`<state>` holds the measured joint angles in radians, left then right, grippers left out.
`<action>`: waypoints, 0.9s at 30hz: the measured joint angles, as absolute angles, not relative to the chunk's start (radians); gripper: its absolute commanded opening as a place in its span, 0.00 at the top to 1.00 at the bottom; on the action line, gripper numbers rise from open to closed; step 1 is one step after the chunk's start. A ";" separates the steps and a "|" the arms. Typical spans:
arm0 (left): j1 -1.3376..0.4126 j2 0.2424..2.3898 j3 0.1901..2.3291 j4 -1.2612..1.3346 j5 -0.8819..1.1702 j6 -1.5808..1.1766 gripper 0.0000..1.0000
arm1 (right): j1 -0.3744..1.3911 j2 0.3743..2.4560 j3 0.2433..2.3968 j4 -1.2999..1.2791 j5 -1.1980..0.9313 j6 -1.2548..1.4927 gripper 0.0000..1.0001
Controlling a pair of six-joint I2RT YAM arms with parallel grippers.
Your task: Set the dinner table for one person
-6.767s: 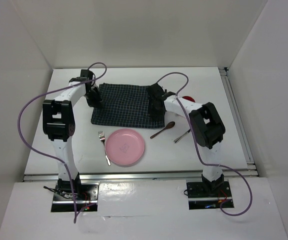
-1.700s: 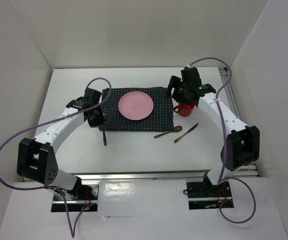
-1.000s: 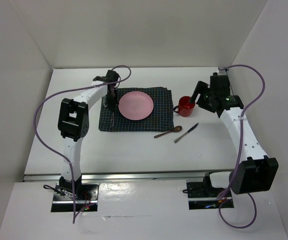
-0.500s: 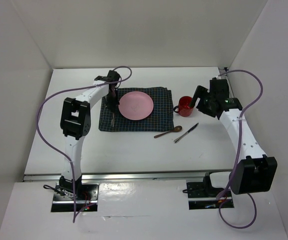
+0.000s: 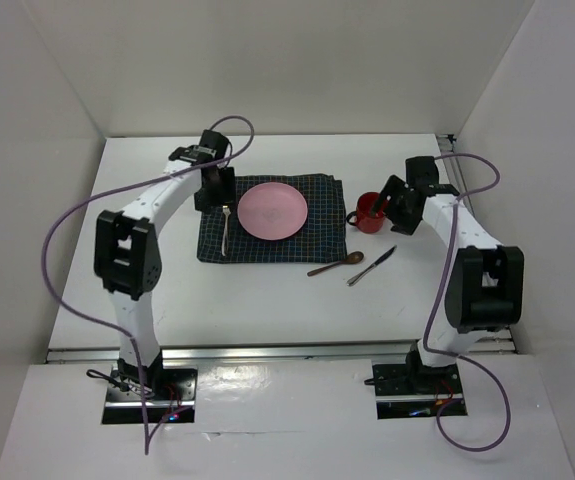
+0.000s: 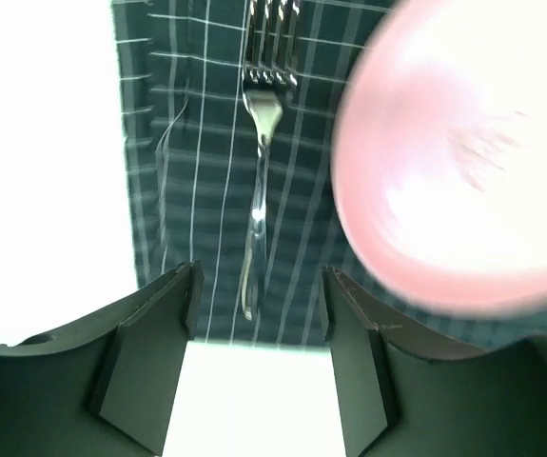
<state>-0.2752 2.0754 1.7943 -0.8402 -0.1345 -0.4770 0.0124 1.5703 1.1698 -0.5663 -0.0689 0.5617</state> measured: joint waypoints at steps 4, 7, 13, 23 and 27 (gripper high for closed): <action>-0.279 1.832 1.678 -0.816 -0.134 -0.479 0.32 | 0.012 1.660 1.201 -0.516 -0.061 0.602 0.25; -0.280 1.716 1.636 -0.798 -0.125 -0.479 0.32 | 0.010 1.697 1.218 -0.488 -0.054 0.628 0.31; -0.281 1.666 1.533 -0.788 -0.113 -0.480 0.34 | 0.006 1.755 1.237 -0.457 -0.021 0.651 0.71; -0.281 1.513 1.444 -0.777 -0.062 -0.506 0.34 | 0.047 1.693 1.228 -0.460 0.118 0.614 1.00; -0.281 1.489 1.462 -0.767 -0.045 -0.506 0.34 | 0.108 1.728 1.392 -0.506 0.144 0.544 1.00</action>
<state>-0.2806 1.4891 1.4620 -0.7666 -0.0448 -0.5056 0.1078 1.7279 1.3918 -0.5060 0.1440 0.5442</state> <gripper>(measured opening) 0.665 0.127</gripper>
